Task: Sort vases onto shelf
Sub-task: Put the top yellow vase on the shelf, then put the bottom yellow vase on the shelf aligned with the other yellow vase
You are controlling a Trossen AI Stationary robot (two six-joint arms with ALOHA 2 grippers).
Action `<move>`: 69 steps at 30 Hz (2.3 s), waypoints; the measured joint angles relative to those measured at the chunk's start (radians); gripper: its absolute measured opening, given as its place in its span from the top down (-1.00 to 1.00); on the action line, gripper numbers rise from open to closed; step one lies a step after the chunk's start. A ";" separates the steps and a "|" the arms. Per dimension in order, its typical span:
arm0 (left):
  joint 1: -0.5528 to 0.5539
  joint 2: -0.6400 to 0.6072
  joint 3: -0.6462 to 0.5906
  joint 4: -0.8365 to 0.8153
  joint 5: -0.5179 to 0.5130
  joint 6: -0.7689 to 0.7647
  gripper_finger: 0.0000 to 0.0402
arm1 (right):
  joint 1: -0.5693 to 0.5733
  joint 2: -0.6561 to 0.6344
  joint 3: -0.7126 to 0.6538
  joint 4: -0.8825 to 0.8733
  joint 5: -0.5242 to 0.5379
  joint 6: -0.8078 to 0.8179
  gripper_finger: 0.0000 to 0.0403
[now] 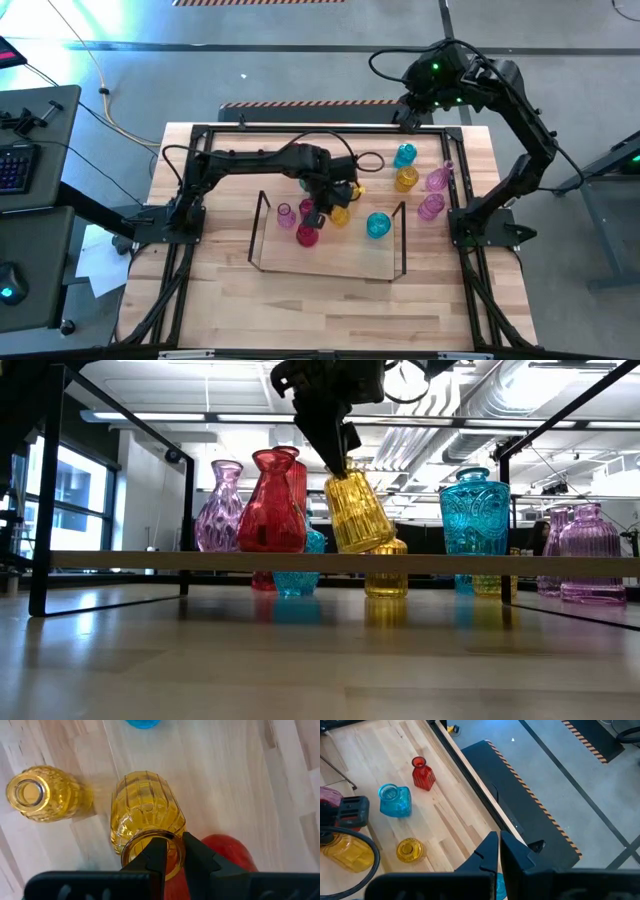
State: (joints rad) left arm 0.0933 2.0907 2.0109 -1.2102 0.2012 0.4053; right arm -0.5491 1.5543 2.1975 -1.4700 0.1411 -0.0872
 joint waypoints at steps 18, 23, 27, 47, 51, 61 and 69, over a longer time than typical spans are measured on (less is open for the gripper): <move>-0.001 -0.001 0.000 0.000 0.077 -0.015 0.58 | 0.000 0.000 0.000 -0.015 -0.007 -0.004 1.00; -0.002 -0.002 0.000 0.001 0.093 -0.029 0.52 | 0.000 0.000 0.000 -0.015 -0.007 -0.008 1.00; -0.001 -0.002 0.000 0.001 0.067 -0.029 0.52 | 0.000 0.000 0.000 -0.015 -0.007 -0.008 1.00; -0.005 -0.002 0.077 0.000 0.061 -0.037 0.50 | 0.000 0.000 0.000 -0.016 -0.007 -0.008 1.00; -0.002 -0.002 0.115 -0.003 0.060 -0.037 0.50 | 0.000 0.000 0.000 -0.015 -0.007 -0.007 1.00; 0.034 -0.011 0.260 -0.132 -0.052 -0.119 0.50 | 0.000 -0.001 -0.032 -0.057 -0.209 -0.064 1.00; 0.094 -0.210 0.303 -0.146 -0.211 -0.220 0.50 | 0.000 -0.001 -0.203 -0.060 -0.266 -0.069 1.00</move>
State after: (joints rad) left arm 0.1870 1.8808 2.3136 -1.3565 -0.0100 0.1854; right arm -0.5488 1.5536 1.9944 -1.5302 -0.1253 -0.1562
